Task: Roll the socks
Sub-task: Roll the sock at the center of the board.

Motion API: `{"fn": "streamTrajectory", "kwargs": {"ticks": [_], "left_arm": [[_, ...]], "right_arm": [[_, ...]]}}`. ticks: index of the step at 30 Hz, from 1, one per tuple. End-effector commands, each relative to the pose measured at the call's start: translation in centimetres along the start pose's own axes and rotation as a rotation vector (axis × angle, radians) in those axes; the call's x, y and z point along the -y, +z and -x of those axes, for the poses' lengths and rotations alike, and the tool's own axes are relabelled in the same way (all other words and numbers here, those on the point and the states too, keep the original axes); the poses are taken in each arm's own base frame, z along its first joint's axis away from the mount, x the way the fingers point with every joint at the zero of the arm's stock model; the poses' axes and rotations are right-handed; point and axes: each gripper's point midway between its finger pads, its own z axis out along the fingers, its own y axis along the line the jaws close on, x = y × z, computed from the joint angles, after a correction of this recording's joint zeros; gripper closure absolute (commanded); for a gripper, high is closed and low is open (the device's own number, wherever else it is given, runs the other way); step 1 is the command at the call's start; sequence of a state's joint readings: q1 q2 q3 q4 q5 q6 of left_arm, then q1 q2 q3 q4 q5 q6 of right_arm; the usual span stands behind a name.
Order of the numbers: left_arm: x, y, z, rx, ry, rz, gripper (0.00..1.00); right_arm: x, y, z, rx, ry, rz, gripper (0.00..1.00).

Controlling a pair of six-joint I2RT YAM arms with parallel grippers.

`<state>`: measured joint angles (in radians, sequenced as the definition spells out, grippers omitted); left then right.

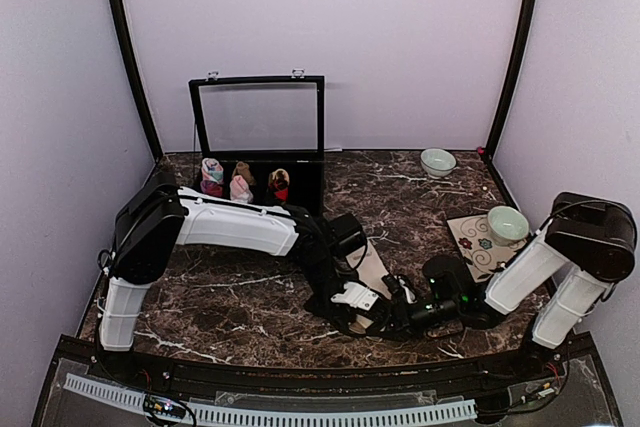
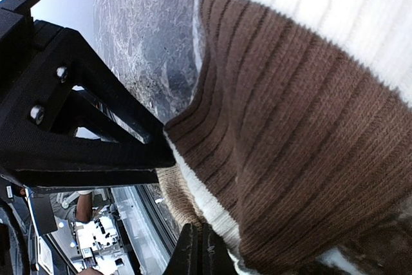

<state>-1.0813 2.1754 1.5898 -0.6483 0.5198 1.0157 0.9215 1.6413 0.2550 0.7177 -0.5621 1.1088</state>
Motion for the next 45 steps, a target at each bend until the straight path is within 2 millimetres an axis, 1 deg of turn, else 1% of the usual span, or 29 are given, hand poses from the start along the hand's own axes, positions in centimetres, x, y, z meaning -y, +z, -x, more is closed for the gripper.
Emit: {"fn": "streamTrajectory", "kwargs": {"ticks": [1,3,8,12,13,15,17,21,22,23,24,27,29,31,34,38,41,45], "left_arm": [[0.9,0.2,-0.7,-0.03,-0.002,-0.025,0.77],[0.7,0.3,-0.6,-0.028,-0.008,-0.019,0.78],[0.4,0.4,-0.3,-0.017,-0.026,-0.016,0.9],[0.6,0.3,-0.1,-0.007,-0.038,-0.027,0.91],[0.7,0.1,0.0,-0.006,-0.039,-0.031,0.89],[0.9,-0.4,0.1,-0.011,-0.044,-0.028,0.79],[1.5,-1.2,0.2,-0.019,-0.044,-0.033,0.72],[2.7,-2.8,0.4,-0.038,-0.051,-0.048,0.64],[2.9,-3.2,0.6,-0.029,-0.051,-0.049,0.63],[2.9,-3.4,1.0,-0.016,-0.049,-0.045,0.59],[2.8,-3.5,1.4,-0.004,-0.047,-0.039,0.58],[1.7,-3.2,2.3,0.005,-0.022,0.013,0.58],[1.7,-2.9,3.2,0.014,0.013,0.029,0.58],[2.0,-2.4,3.5,0.019,0.052,0.021,0.58],[2.0,-1.3,3.5,0.018,0.099,0.026,0.58],[0.9,0.2,2.5,-0.011,0.101,0.052,0.59],[0.0,0.6,2.0,-0.026,0.109,0.102,0.59],[-0.4,0.5,2.2,-0.013,0.122,0.129,0.59]], "right_arm": [[8.6,-1.8,-3.7,-0.067,0.201,-0.313,1.0],[8.5,-1.8,-3.6,-0.066,0.204,-0.31,1.0],[7.9,-1.8,-3.4,-0.054,0.209,-0.286,1.0],[7.3,-1.6,-3.3,-0.059,0.207,-0.259,1.0],[7.3,-1.6,-3.3,-0.06,0.209,-0.258,1.0],[7.2,-1.5,-3.4,-0.069,0.214,-0.249,1.0],[7.1,-1.4,-3.4,-0.071,0.218,-0.243,1.0],[6.9,-1.4,-3.3,-0.071,0.216,-0.234,1.0],[6.8,-1.4,-3.3,-0.071,0.215,-0.232,1.0],[6.8,-1.4,-3.3,-0.075,0.214,-0.23,1.0],[6.8,-1.3,-3.4,-0.077,0.213,-0.231,1.0],[6.8,-1.3,-3.3,-0.079,0.216,-0.228,1.0],[6.8,-1.3,-3.3,-0.08,0.215,-0.227,1.0],[6.8,-1.3,-3.4,-0.08,0.218,-0.225,1.0],[6.9,-1.4,-3.5,-0.082,0.222,-0.229,1.0],[6.8,-1.5,-3.5,-0.077,0.226,-0.224,1.0],[6.6,-1.5,-3.4,-0.075,0.224,-0.22,1.0],[6.7,-1.4,-3.5,-0.086,0.226,-0.221,1.0]]}}
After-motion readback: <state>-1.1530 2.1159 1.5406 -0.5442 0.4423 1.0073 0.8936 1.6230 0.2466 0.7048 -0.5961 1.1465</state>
